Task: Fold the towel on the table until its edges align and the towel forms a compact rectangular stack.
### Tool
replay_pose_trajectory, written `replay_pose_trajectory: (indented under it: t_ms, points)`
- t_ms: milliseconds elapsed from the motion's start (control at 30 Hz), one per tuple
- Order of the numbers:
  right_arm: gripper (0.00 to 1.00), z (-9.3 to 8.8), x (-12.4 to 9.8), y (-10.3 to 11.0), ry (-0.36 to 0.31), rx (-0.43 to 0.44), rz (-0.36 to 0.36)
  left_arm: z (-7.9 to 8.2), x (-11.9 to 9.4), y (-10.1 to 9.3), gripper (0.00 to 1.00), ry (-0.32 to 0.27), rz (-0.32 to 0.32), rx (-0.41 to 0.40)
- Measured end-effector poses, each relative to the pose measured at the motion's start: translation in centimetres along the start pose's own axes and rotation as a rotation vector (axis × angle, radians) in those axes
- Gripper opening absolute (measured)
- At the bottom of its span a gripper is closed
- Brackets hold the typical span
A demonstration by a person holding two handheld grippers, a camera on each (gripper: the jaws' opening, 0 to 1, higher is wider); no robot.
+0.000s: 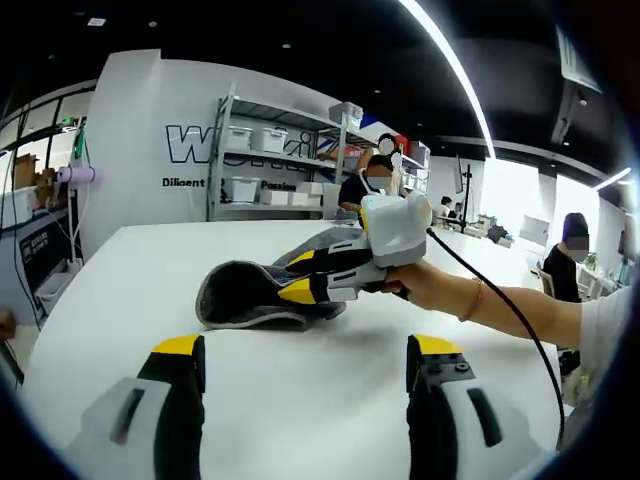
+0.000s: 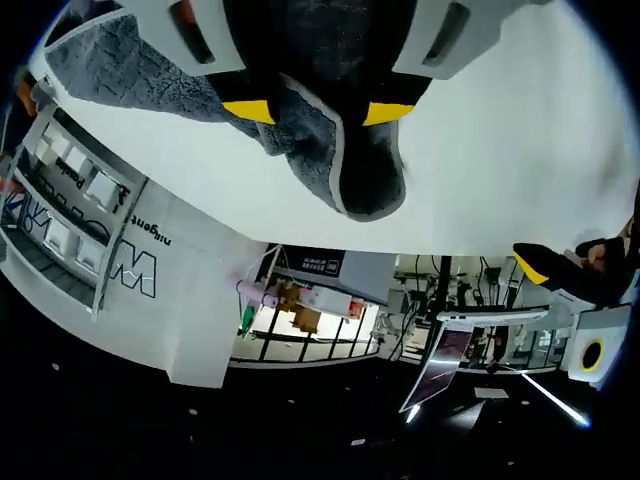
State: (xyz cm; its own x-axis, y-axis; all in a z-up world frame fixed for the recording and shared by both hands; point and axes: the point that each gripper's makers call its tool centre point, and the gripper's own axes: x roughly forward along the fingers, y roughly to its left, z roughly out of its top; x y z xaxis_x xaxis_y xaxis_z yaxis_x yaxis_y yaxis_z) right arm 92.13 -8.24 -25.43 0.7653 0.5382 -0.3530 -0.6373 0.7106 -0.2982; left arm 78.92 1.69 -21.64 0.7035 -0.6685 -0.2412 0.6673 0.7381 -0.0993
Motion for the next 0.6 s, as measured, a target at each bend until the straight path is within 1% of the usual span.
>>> replay_pose_trajectory:
  t_ms: [33, 67, 100, 233, 333, 367, 533, 600]
  points:
    - [0.36, 0.0, -0.5, 0.0, -0.009, -0.001, 0.005, 0.0, 0.0, 0.0, 0.87, 0.0, 0.0, 0.0]
    - [0.38, 0.5, -0.9, 0.4, -0.048, 0.0, 0.03, 0.0, 0.0, 0.0, 0.87, 0.001, 0.001, -0.001]
    - [0.4, 0.4, -1.4, 0.5, -0.062, 0.002, 0.041, -0.1, 0.0, 0.0, 0.87, 0.002, 0.001, -0.001]
    - [0.45, -0.9, -3.4, 0.3, -0.036, -0.019, 0.033, -0.2, 0.2, 0.1, 0.87, 0.006, 0.009, 0.0]
    - [0.49, -1.7, -5.3, 0.3, -0.025, -0.025, 0.051, -0.2, 0.2, 0.1, 0.87, 0.007, 0.011, -0.002]
    - [0.5, -1.9, -6.2, 0.2, -0.023, -0.028, 0.053, -0.2, 0.2, 0.2, 0.87, 0.006, 0.012, -0.002]
    - [0.55, -2.0, -9.5, 0.0, -0.036, -0.036, 0.045, -0.3, 0.3, 0.2, 0.87, 0.005, 0.014, -0.008]
    - [0.6, -2.2, -10.4, 0.2, -0.037, -0.03, 0.055, -0.4, 0.3, 0.2, 0.87, 0.01, 0.013, -0.006]
